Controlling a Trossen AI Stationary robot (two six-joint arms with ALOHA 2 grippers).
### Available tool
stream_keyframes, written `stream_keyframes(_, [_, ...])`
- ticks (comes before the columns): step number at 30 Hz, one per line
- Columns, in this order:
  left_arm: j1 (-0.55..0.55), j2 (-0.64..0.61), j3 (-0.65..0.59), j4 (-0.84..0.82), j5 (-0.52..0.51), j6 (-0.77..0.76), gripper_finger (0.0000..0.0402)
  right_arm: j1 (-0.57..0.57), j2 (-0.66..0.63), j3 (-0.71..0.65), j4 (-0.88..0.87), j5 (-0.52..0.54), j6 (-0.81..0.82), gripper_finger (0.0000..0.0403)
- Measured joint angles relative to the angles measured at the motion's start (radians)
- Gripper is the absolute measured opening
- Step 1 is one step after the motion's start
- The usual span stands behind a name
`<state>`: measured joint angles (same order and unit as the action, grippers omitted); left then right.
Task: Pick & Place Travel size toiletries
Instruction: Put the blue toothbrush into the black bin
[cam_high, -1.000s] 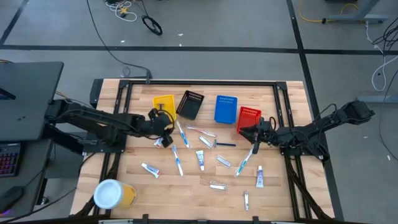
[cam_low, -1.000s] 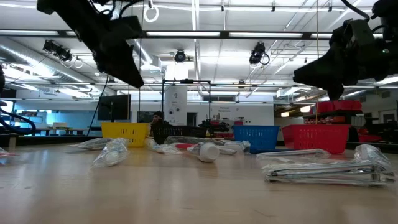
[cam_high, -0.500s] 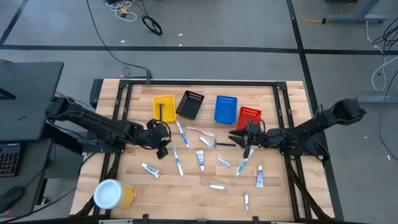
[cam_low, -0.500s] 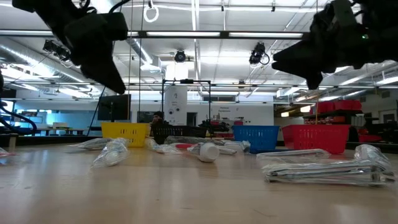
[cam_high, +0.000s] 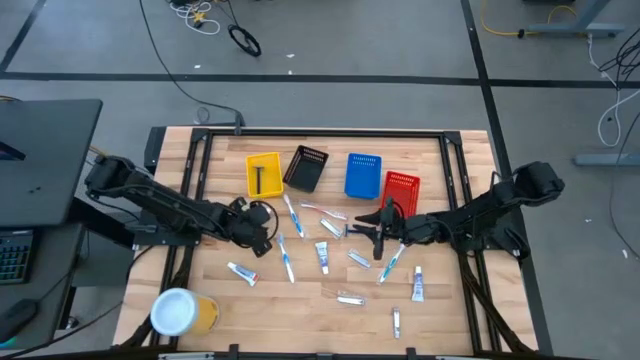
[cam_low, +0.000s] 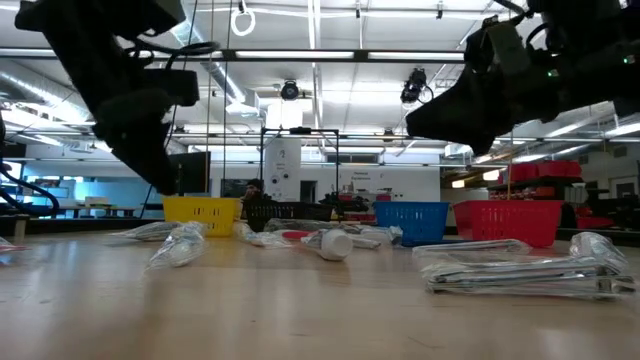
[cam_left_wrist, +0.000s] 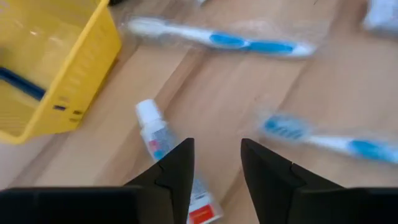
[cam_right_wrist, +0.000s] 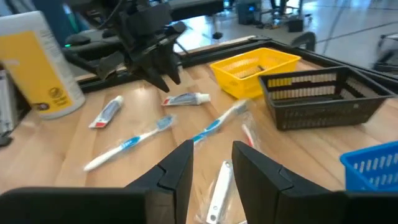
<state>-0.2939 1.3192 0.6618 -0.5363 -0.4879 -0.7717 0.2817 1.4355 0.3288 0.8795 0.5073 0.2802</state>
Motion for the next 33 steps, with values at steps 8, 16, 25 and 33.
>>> stream_keyframes(8, [0.003, 0.014, 0.0, 0.013, -0.039, -0.028, 0.019, -0.025, 0.066, 0.071, 0.001, -0.059, -0.009, 0.0138])
stream_keyframes(16, [-0.023, 0.031, 0.0, 0.095, 0.02, 0.051, 0.0203, -0.053, 0.179, 0.169, -0.006, -0.152, -0.049, 0.0166])
stream_keyframes(25, [-0.08, 0.122, 0.001, 0.19, 0.08, 0.353, 0.0203, -0.087, 0.294, 0.236, -0.008, -0.156, -0.061, 0.0172])
stream_keyframes(33, [-0.16, 0.216, 0.001, 0.315, 0.082, 0.84, 0.0203, -0.099, 0.306, 0.241, -0.002, -0.205, -0.061, 0.0172])
